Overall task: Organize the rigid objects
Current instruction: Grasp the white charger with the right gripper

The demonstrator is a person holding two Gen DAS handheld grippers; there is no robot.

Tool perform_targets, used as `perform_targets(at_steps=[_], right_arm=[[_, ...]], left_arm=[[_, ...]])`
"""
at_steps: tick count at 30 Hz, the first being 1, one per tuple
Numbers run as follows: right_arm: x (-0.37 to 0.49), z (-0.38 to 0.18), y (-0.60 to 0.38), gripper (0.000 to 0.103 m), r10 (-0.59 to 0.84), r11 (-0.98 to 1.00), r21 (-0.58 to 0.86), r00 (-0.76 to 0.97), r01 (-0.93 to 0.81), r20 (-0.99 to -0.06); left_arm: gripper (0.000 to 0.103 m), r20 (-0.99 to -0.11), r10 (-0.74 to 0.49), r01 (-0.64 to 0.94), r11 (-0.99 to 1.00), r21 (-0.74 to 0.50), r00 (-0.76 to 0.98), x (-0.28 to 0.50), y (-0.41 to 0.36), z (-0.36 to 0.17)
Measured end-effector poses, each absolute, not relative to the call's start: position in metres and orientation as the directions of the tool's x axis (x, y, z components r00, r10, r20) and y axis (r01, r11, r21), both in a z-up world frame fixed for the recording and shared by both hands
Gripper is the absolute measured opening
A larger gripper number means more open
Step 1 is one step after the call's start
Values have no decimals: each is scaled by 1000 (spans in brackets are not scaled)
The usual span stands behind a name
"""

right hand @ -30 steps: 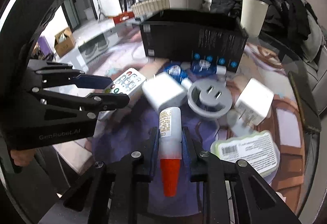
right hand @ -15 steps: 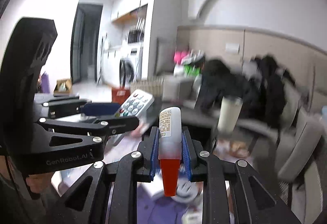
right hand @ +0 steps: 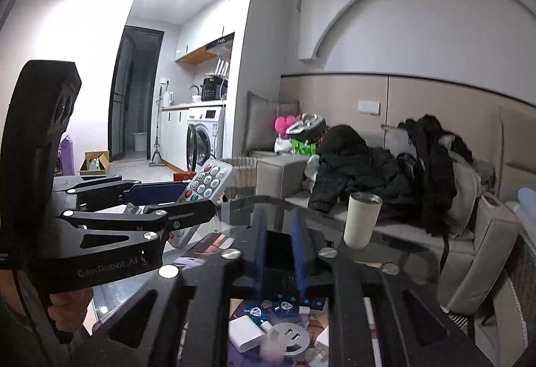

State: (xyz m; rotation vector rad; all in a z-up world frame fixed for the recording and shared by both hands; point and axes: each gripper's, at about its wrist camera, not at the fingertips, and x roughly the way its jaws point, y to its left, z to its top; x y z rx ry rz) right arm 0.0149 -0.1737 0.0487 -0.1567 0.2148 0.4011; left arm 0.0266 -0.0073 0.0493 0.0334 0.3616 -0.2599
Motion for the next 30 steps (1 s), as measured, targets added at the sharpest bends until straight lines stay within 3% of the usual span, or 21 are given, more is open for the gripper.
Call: perform_targets(at_steps=[6,12,14,19,22,30], right_arm=[[40,19,-180,10,376,901,-52,833,-432,-406],[50,-40,-199,14,357,894,62,621,-444,-698],[52,-49,-195,24,366,887,87,573,-454,-733],[58,-62,-159,26,349,835,-38,582,-549,-735],[77,-66,-147,53,359,815,-46,565,-578,-743],[105,-93,-109,53,343,744,-100,507,-660,-791]], left_arm=[[38,-449,-249,262,965,-35,858,31,-5,28],[38,-652,-266,304,951,-57,710,29,-19,-24],[38,-684,-259,296,953,-65,682,31,-25,-33],[38,-704,-211,241,969,-59,678,39,-22,-37],[38,-705,-189,216,975,-52,684,42,-15,-40],[38,-785,-175,175,981,-86,595,60,8,-65]])
